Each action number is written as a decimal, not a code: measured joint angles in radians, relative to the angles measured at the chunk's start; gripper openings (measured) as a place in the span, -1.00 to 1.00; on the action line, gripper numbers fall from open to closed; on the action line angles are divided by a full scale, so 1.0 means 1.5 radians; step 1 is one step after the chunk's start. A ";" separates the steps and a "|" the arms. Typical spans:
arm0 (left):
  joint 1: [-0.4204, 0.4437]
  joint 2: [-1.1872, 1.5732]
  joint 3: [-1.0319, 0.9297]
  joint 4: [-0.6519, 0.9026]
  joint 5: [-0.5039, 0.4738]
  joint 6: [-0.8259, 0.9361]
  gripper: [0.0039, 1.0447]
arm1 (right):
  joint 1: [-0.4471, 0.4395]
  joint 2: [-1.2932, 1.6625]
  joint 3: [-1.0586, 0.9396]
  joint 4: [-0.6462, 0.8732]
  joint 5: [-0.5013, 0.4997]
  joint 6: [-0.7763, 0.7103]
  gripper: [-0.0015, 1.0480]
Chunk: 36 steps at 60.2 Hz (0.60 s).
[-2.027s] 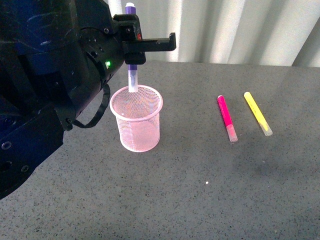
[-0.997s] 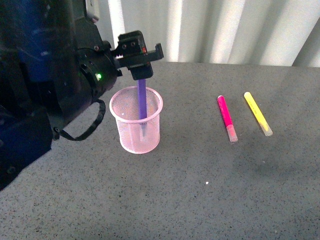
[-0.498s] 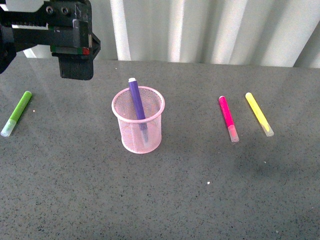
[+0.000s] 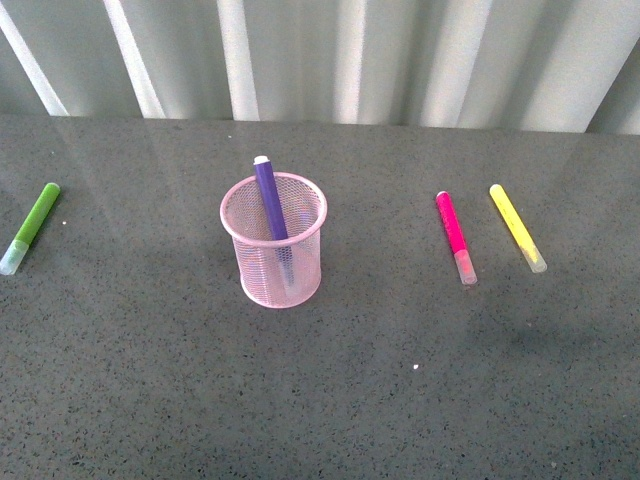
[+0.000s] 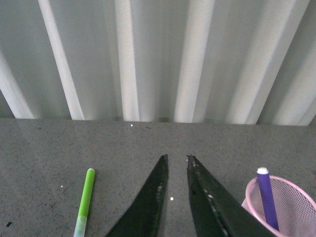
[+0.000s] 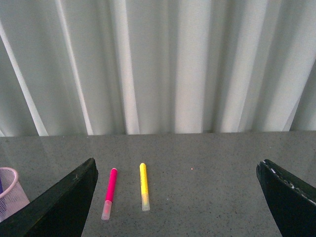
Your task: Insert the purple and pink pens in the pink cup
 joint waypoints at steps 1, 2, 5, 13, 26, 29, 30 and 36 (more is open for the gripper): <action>0.002 -0.006 -0.003 -0.003 0.003 0.000 -0.80 | 0.000 0.000 0.000 0.000 0.000 0.000 0.87; 0.005 -0.018 -0.008 -0.008 0.005 0.001 -0.87 | 0.000 0.000 0.000 0.000 0.000 0.000 0.87; 0.013 -0.049 -0.018 -0.021 0.014 0.003 -0.93 | 0.000 0.000 0.000 0.000 0.000 0.000 0.87; 0.035 -0.126 -0.046 -0.069 0.028 0.002 -0.93 | 0.000 0.000 0.000 0.000 0.000 0.000 0.87; 0.078 -0.243 -0.075 -0.157 0.090 0.003 -0.93 | 0.000 0.000 0.000 0.000 0.000 0.000 0.87; 0.104 -0.286 -0.083 -0.192 0.102 0.003 -0.93 | 0.000 0.000 0.000 0.000 0.000 0.000 0.87; 0.106 -0.296 -0.085 -0.199 0.102 0.003 -0.93 | 0.000 0.000 0.000 0.000 0.000 0.000 0.87; 0.111 -0.346 -0.088 -0.244 0.103 0.003 -0.93 | 0.000 0.000 0.000 0.000 0.000 0.000 0.87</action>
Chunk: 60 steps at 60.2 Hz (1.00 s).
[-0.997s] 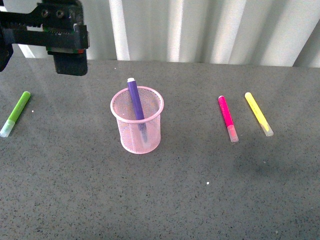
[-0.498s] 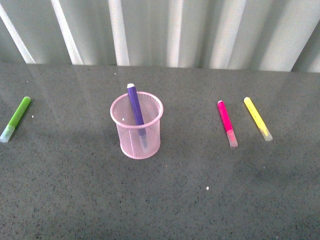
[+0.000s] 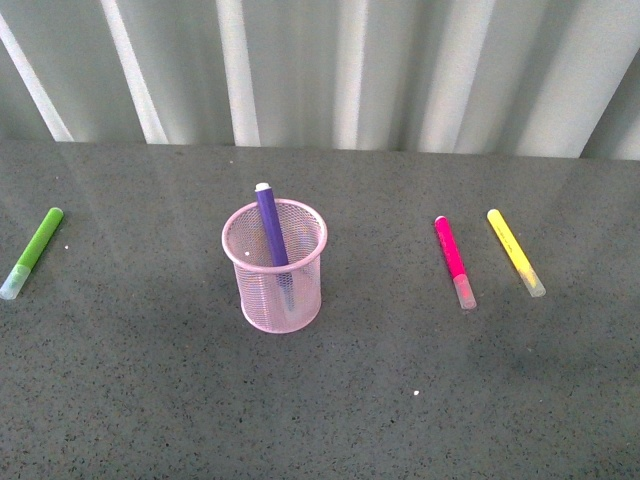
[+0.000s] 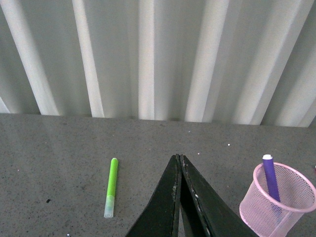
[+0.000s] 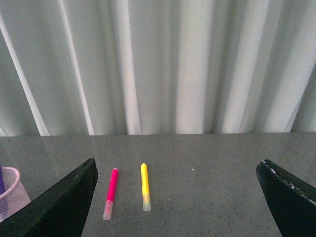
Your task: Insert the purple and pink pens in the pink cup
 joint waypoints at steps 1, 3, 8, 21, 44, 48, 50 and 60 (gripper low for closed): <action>0.000 -0.010 0.000 -0.008 0.001 0.000 -0.93 | 0.000 0.000 0.000 0.000 0.000 0.000 0.87; 0.000 -0.025 0.000 -0.022 0.002 0.000 -0.93 | 0.000 0.000 0.000 0.000 0.000 0.000 0.87; 0.000 -0.073 -0.001 -0.063 0.003 0.000 -0.93 | 0.000 0.000 0.000 0.000 0.000 0.000 0.87; 0.000 -0.170 -0.001 -0.153 0.003 0.000 -0.93 | 0.000 0.000 0.000 0.000 0.000 0.000 0.87; 0.000 -0.302 -0.001 -0.279 0.003 0.000 -0.93 | 0.000 0.000 0.000 0.000 0.000 0.000 0.87; 0.000 -0.319 -0.001 -0.296 0.003 0.000 -0.93 | 0.000 0.000 0.000 0.000 0.000 0.000 0.87; 0.000 -0.325 -0.001 -0.303 0.003 0.000 -0.93 | 0.000 0.000 0.000 0.000 0.000 0.000 0.87; 0.000 -0.359 -0.001 -0.336 0.003 0.000 -0.93 | 0.000 0.000 0.000 0.000 0.000 0.000 0.87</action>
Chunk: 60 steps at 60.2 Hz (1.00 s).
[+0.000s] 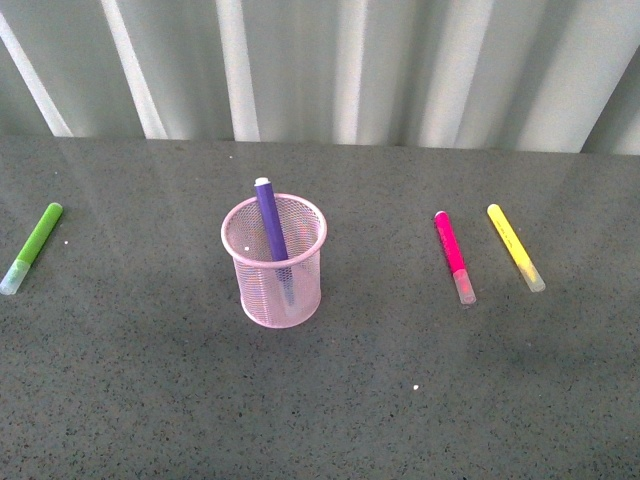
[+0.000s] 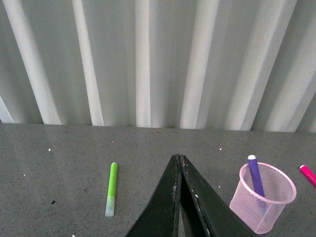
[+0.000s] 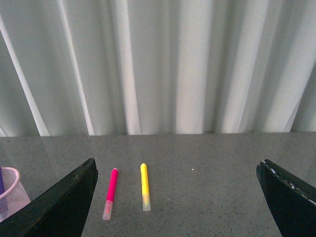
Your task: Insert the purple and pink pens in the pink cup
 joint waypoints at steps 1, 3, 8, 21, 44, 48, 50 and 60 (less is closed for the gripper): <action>0.000 -0.002 0.000 -0.002 0.000 0.000 -0.93 | 0.000 0.000 0.000 0.000 0.000 0.000 0.87; 0.000 -0.009 0.000 -0.009 0.000 0.000 -0.93 | 0.000 0.000 0.000 0.000 0.000 0.000 0.87; 0.000 -0.021 0.000 -0.022 0.000 0.000 -0.93 | 0.000 0.000 0.000 0.000 0.000 0.000 0.87; 0.000 -0.137 0.000 -0.143 0.001 0.000 -0.93 | 0.000 0.000 0.000 0.000 0.000 0.000 0.87; 0.000 -0.142 0.000 -0.147 0.000 0.000 -0.53 | 0.000 0.000 0.000 0.000 0.000 0.000 0.87; 0.000 -0.142 0.000 -0.147 0.000 0.000 -0.28 | 0.000 0.000 0.000 0.000 0.000 0.000 0.87; 0.000 -0.142 0.000 -0.147 0.000 0.000 -0.15 | 0.000 0.000 0.000 0.000 0.000 0.000 0.87; 0.000 -0.142 0.000 -0.147 0.000 0.000 0.40 | 0.012 0.071 0.050 -0.116 0.062 0.038 0.87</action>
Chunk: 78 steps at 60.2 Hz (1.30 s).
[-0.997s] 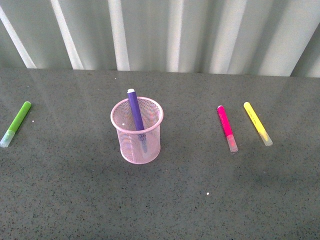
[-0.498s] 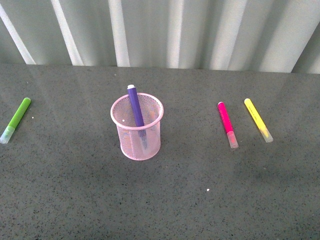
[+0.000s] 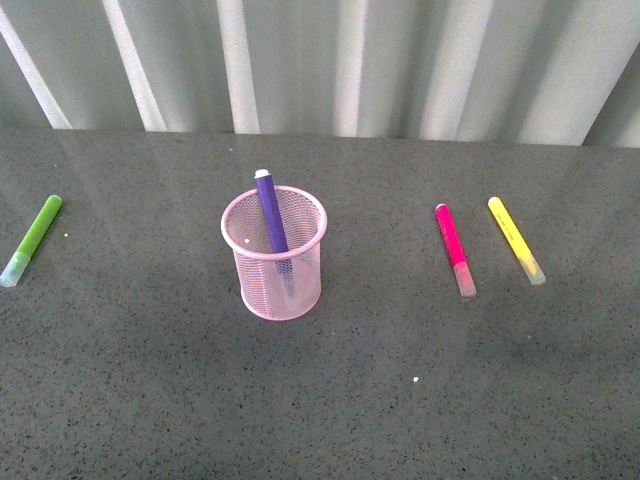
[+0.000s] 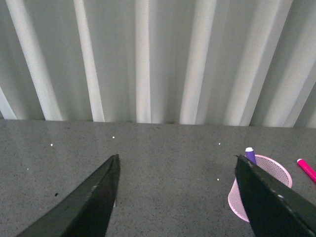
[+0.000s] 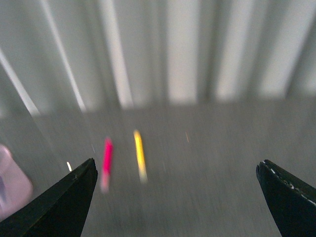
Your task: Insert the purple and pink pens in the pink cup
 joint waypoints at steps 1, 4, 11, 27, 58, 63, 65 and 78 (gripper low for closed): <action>0.000 0.000 0.000 0.000 0.000 0.000 0.50 | 0.004 0.043 0.020 -0.030 0.021 0.004 0.87; 0.000 0.000 0.000 0.000 0.000 0.000 0.64 | 0.006 0.166 0.051 -0.007 0.065 -0.006 0.87; 0.000 0.000 0.000 0.000 0.000 0.000 0.87 | 0.028 0.491 0.151 0.171 0.024 -0.061 0.87; 0.000 -0.001 0.000 0.000 0.000 0.000 0.88 | 0.123 0.944 0.420 0.171 -0.076 -0.010 0.87; 0.000 -0.001 0.000 0.000 0.000 0.001 0.88 | 0.174 1.293 0.727 0.143 -0.047 0.091 0.87; 0.000 -0.001 0.000 0.000 0.000 0.000 0.88 | 0.175 1.331 0.755 0.137 -0.036 0.096 0.87; 0.000 -0.001 0.000 0.000 0.000 0.001 0.88 | 0.175 1.349 0.769 0.135 -0.036 0.096 0.87; 0.000 -0.001 0.000 0.000 0.000 0.000 0.88 | 0.172 1.406 0.806 0.129 -0.036 0.106 0.87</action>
